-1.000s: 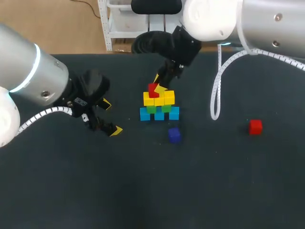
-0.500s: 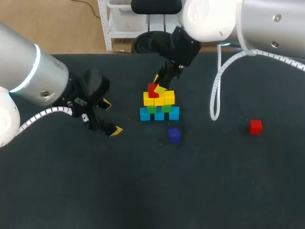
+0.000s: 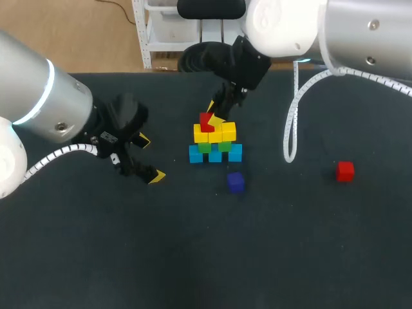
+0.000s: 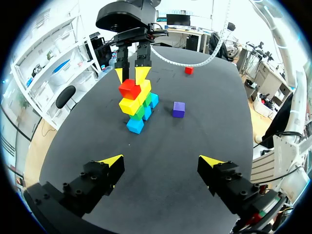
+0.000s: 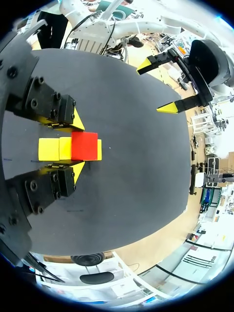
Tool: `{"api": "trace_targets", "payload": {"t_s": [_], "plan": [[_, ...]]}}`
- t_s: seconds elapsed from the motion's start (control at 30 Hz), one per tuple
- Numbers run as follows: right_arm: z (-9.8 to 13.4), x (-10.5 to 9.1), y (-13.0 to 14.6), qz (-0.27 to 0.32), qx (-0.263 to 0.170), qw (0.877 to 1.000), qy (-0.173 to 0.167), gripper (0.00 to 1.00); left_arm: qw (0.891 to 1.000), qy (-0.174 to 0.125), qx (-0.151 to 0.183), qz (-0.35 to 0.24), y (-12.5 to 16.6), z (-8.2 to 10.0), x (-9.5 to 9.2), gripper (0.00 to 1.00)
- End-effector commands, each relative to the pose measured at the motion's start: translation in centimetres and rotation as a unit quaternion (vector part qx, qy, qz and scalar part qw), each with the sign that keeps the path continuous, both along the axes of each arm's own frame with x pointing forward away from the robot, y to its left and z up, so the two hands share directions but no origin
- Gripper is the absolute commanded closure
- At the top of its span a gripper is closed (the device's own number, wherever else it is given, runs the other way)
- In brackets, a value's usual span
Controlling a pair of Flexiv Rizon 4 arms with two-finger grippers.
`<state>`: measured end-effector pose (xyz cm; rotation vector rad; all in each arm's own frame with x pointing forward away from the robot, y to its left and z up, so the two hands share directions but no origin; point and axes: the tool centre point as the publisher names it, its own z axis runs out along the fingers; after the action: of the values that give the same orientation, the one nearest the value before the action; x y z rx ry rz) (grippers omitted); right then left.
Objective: Place the blue cubes, place green cubes on the blue cubes, place the yellow cubes on the green cubes, then place the red cubes on the yellow cubes, and place purple cube on the red cubes.
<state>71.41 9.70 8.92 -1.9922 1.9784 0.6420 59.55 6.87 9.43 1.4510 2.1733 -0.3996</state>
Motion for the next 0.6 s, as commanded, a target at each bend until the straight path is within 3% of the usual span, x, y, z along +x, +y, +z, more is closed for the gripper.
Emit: {"api": "trace_targets", "payload": {"t_s": [0.03,0.57,0.6], "plan": [[-0.03,0.05,0.1,-0.001,-0.001,1.0,-0.001,0.63,1.0,-0.001,0.001,0.001,-0.03,-0.04,-0.01,0.0],[0.15,0.31,0.1,-0.003,-0.002,1.0,-0.002,0.49,1.0,-0.001,0.001,0.001,-0.03,-0.04,-0.01,0.0],[0.25,0.37,0.07,-0.004,-0.002,1.0,-0.003,0.44,1.0,-0.001,0.001,0.001,-0.03,-0.04,-0.01,0.0]]}}
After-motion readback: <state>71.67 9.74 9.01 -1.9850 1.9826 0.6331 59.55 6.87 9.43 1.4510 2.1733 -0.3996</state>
